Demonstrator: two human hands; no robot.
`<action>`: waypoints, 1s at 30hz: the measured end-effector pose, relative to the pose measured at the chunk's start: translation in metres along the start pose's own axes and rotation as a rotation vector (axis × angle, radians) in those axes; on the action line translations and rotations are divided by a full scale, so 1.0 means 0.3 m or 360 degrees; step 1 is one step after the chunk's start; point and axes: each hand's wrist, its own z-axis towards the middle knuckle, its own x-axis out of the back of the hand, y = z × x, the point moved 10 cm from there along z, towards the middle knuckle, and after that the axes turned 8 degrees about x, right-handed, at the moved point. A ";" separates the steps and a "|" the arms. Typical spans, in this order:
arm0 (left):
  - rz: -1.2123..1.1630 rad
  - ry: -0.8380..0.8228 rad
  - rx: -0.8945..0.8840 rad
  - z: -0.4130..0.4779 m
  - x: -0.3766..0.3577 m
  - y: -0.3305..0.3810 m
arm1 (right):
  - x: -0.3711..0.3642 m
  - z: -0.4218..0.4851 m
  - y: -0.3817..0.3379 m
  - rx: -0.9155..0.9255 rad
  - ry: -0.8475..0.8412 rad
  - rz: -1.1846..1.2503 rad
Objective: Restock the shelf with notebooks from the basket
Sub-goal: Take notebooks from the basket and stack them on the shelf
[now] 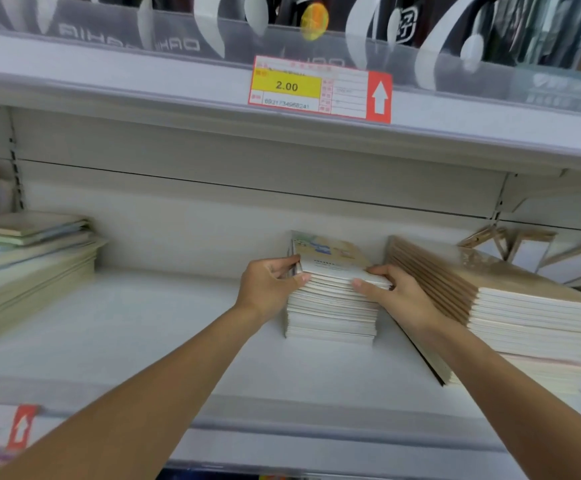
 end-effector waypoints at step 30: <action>0.0005 0.0071 0.0110 -0.052 -0.004 0.009 | -0.010 -0.049 -0.077 0.0020 0.0227 -0.0934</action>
